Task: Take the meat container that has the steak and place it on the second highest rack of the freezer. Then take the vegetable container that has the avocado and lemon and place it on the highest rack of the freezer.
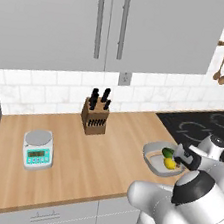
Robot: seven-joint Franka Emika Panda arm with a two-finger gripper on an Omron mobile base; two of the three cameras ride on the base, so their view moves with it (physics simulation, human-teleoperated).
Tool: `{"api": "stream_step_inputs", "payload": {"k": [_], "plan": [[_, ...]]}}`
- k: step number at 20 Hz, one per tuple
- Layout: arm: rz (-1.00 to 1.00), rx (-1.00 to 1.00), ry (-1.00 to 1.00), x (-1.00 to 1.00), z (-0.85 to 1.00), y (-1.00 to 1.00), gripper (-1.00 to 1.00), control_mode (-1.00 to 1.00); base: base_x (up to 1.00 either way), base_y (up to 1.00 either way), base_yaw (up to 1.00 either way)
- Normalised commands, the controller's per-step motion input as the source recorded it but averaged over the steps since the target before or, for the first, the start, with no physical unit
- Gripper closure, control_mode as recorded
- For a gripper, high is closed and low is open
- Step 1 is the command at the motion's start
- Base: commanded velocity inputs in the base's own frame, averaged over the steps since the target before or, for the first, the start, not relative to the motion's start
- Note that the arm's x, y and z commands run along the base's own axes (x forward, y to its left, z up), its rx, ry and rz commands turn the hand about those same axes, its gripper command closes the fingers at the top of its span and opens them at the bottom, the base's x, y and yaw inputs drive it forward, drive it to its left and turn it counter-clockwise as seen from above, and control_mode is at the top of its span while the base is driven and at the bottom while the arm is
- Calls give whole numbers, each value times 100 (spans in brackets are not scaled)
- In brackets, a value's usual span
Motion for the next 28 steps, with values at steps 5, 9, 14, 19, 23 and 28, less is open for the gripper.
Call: {"api": "stream_step_inputs", "payload": {"k": [5, 9, 14, 19, 23, 28], "plan": [[0, 0, 0, 0, 0, 0, -100, -100, 0, 0, 0], [0, 0, 0, 0, 0, 0, 100, -100, 0, 0, 0], [0, 0, 0, 0, 0, 0, 100, -100, 0, 0, 0], [0, 0, 0, 0, 0, 0, 100, -100, 0, 0, 0], [-3, 0, -1, 3, 6, 0, 100, -100, 0, 0, 0], [-22, 0, -1, 3, 61, 2, 100, -100, 0, 0, 0]]}}
